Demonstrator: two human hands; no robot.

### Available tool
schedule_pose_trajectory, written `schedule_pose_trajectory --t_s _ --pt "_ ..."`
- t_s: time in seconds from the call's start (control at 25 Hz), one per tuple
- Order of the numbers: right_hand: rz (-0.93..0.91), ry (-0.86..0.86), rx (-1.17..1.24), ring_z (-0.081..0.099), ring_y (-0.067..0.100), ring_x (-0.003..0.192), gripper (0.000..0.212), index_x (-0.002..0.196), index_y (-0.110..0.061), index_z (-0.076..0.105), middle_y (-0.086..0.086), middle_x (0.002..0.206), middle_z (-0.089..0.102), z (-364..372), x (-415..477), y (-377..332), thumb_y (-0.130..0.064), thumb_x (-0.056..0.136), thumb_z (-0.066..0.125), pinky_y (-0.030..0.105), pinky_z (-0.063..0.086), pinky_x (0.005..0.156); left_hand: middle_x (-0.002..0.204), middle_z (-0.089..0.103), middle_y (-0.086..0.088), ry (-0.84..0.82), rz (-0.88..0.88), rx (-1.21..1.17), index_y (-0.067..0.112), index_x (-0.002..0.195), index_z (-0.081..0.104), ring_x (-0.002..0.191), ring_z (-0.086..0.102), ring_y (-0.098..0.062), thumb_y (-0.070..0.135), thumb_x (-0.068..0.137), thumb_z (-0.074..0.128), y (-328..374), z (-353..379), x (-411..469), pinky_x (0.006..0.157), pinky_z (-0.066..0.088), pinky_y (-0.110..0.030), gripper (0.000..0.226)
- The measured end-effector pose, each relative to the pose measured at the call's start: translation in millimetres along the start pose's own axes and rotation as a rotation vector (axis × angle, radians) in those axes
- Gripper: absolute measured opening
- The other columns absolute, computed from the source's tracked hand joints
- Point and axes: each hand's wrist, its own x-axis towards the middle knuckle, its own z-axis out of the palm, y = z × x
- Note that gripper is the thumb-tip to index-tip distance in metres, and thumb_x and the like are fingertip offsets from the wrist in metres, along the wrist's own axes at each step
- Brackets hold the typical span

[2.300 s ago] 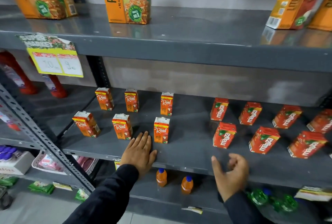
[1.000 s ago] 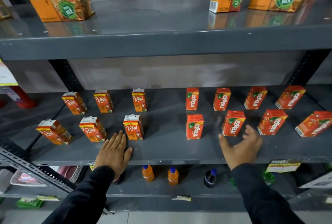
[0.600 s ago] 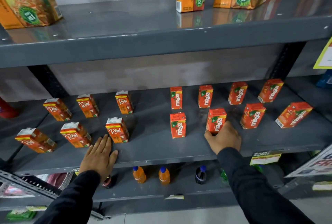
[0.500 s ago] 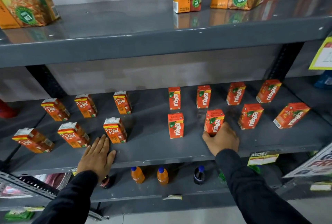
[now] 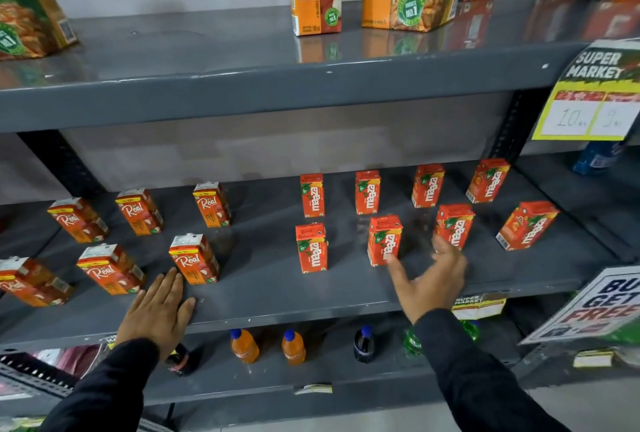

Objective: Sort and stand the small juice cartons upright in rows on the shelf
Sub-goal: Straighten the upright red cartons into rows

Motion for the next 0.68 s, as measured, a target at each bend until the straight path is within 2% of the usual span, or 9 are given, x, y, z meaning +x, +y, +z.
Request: schedule_pose_trajectory --t_s 0.08,0.12,0.2,0.28,0.36,0.44,0.68 --pt "0.025 0.123 -0.117 0.048 0.037 0.114 0.09 0.128 -0.012 0.04 0.019 0.125 0.05 -21.5 23.6 16.6 -0.049 0.056 0.081 0.058 0.043 0.093 0.158 0.004 -0.002 0.014 0.007 0.0 0.013 0.148 0.005 0.145 0.002 -0.017 0.048 0.095 0.018 0.2 0.9 1.0 0.117 0.003 -0.036 0.065" --pt "0.089 0.078 -0.21 0.046 0.037 0.117 0.093 0.13 -0.013 0.038 0.018 0.127 0.052 -31.2 39.8 23.6 -0.052 0.056 0.079 0.059 0.041 0.094 0.158 0.007 -0.003 0.021 0.009 -0.012 0.012 0.148 0.008 0.145 0.004 -0.019 0.047 0.095 0.022 -0.6 1.3 1.0 0.117 0.005 -0.037 0.065" --pt "0.211 -0.145 -0.405 0.046 0.035 0.123 0.099 0.135 -0.015 0.034 0.013 0.133 0.053 -43.2 64.3 32.5 -0.061 0.057 0.074 0.056 0.04 0.097 0.158 0.014 -0.005 0.037 0.009 -0.041 0.011 0.148 0.015 0.145 0.009 -0.021 0.044 0.095 0.028 -4.6 3.4 2.1 0.117 0.009 -0.039 0.064" --pt "0.202 -0.282 -0.565 0.049 0.034 0.12 0.091 0.128 -0.016 0.042 0.01 0.129 0.056 -44.6 72.8 38.0 -0.069 0.059 0.067 0.052 0.041 0.094 0.157 0.016 -0.006 0.052 0.014 -0.051 0.01 0.147 0.018 0.144 0.012 -0.022 0.044 0.093 0.029 -6.2 7.5 3.3 0.117 0.011 -0.04 0.065" --pt "0.173 -0.256 -0.619 0.052 0.034 0.111 0.072 0.108 -0.017 0.053 0.009 0.117 0.062 -39.9 76.2 39.1 -0.071 0.061 0.061 0.048 0.041 0.088 0.157 0.016 -0.005 0.056 0.018 -0.06 0.01 0.147 0.019 0.144 0.013 -0.022 0.044 0.093 0.029 -6.0 10.6 6.0 0.117 0.011 -0.041 0.065" --pt "0.196 -0.234 -0.646 0.051 0.034 0.107 0.064 0.099 -0.017 0.056 0.01 0.111 0.062 -37.1 77.4 39.4 -0.07 0.063 0.058 0.047 0.04 0.085 0.157 0.012 -0.004 0.023 0.011 -0.052 0.011 0.147 0.015 0.144 0.01 -0.021 0.045 0.093 0.027 -5.9 10.0 7.4 0.117 0.009 -0.039 0.065" --pt "0.16 -0.22 -0.653 0.051 0.034 0.107 0.066 0.101 -0.013 0.055 0.011 0.113 0.061 -36.2 75.0 42.0 -0.067 0.064 0.059 0.046 0.039 0.087 0.158 0.014 -0.003 0.002 -0.004 -0.042 0.013 0.148 0.014 0.144 0.011 -0.021 0.047 0.091 0.023 -10.5 13.4 9.7 0.116 0.01 -0.041 0.066"
